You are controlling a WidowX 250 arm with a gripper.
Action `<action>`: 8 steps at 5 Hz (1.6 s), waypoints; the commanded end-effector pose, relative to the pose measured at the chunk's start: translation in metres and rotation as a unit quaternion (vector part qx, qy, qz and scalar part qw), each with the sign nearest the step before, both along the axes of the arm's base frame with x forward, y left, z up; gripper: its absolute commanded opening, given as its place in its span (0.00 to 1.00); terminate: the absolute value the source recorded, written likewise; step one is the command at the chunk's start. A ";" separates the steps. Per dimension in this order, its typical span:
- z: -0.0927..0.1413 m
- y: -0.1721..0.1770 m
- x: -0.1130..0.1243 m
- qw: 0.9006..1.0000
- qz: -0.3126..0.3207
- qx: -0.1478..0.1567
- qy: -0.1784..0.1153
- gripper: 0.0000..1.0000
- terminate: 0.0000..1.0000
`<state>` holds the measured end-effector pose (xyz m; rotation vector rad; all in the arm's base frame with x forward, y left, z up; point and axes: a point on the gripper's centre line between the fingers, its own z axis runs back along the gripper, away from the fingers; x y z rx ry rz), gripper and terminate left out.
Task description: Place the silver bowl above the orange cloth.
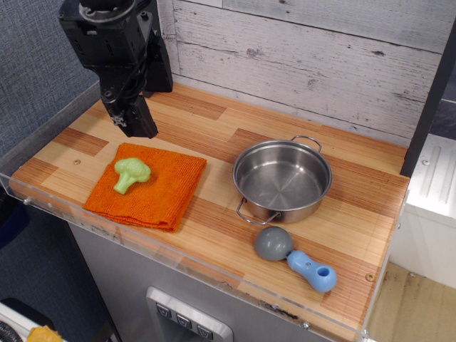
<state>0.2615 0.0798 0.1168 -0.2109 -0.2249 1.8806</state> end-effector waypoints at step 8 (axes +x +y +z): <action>-0.060 -0.050 0.045 0.907 -0.410 0.096 0.007 1.00 0.00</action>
